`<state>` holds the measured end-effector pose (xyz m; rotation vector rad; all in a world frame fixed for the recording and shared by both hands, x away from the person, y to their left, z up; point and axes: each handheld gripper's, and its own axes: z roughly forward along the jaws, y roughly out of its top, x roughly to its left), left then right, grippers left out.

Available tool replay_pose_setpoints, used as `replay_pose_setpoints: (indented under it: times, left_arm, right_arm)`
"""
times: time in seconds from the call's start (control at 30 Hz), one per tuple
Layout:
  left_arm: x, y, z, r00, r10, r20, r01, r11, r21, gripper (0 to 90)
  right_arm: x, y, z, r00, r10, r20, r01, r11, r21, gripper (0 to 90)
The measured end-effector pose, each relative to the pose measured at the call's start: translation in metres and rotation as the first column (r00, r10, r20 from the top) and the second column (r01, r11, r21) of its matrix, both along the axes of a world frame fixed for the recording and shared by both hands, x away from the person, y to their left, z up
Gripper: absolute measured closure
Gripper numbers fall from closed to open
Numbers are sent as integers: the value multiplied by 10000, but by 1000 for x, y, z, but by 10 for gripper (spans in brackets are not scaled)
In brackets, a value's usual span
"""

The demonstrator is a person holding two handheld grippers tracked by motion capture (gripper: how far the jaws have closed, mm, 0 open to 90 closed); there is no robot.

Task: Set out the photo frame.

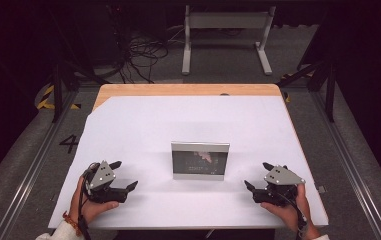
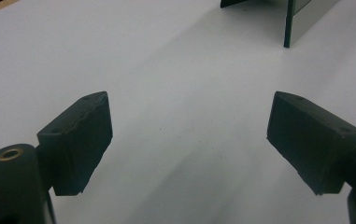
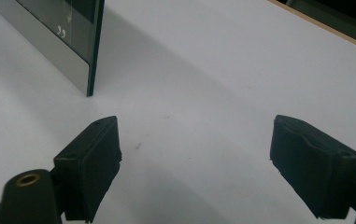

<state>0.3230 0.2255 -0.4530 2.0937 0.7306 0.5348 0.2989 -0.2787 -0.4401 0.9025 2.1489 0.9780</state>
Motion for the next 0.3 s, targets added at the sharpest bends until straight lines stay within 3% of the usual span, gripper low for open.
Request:
replay_pose_setpoints:
  times: [0.3]
  left_arm:
    - [1, 0, 0, 10000, 4, -22, -4, 10000, -7, 142]
  right_arm:
    - [1, 1, 0, 10000, 20, -7, -20, 10000, -45, 163]
